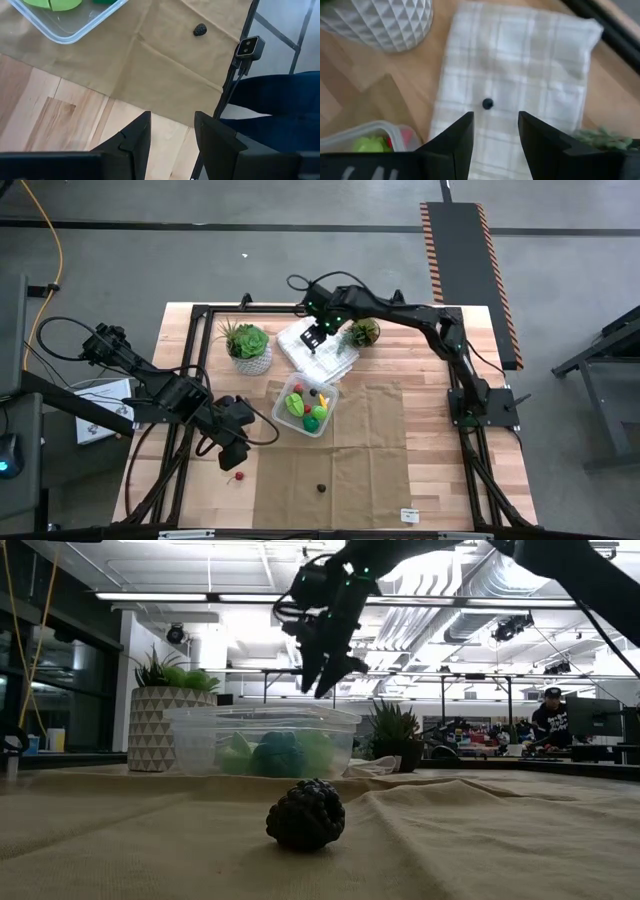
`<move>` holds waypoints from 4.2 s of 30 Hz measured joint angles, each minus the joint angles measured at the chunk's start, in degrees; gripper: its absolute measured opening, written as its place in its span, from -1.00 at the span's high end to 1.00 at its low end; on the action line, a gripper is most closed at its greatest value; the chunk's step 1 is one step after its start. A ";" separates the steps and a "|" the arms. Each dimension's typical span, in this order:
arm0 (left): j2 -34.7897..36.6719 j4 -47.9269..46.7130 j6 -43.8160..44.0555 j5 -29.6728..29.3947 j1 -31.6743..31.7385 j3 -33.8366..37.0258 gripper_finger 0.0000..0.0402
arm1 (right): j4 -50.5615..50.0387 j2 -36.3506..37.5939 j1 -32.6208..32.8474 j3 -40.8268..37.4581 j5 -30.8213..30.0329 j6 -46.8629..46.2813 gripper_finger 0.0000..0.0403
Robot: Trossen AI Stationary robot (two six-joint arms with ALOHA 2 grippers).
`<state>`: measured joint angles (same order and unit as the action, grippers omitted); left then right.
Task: Pick and placing Produce into tupperware
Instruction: Put the black plum into transparent bin
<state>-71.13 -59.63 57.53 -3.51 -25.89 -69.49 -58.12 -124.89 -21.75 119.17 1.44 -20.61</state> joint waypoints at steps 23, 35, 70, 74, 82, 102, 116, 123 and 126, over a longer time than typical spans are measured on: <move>0.00 -0.03 3.85 -0.22 0.00 0.00 0.30 | 2.70 -9.61 0.64 0.00 4.67 -1.21 0.09; 0.00 -0.03 3.85 -0.22 0.00 0.00 0.30 | 4.34 -11.26 0.64 -0.09 4.16 -1.45 0.19; 0.00 0.01 3.88 -0.17 0.00 0.00 0.30 | 5.05 -12.14 -0.32 -0.04 4.92 -2.33 0.28; 0.00 0.01 3.88 -0.17 0.00 0.00 0.30 | 5.04 -12.14 -0.34 -0.04 4.93 -2.33 0.28; 0.00 0.01 4.31 -0.15 0.00 0.00 0.30 | 5.06 -12.14 -0.34 -0.04 5.00 -2.05 0.28; 0.00 0.13 4.36 0.07 -0.02 0.00 0.30 | 2.69 -13.54 -0.10 0.00 2.35 -1.43 0.28; -0.02 0.21 4.36 0.07 -0.02 0.00 0.30 | 3.57 -13.54 0.03 0.00 2.13 -0.93 0.28; -0.02 0.21 4.36 0.07 -0.01 0.00 0.30 | 3.55 -13.54 0.03 0.00 2.33 -0.32 0.35; -0.02 0.20 4.36 0.07 -0.02 0.00 0.30 | 3.66 -13.54 0.03 0.00 2.81 -0.32 0.45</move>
<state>-71.16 -59.43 61.89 -3.44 -25.91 -69.49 -54.46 -138.43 -21.71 119.17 4.25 -20.93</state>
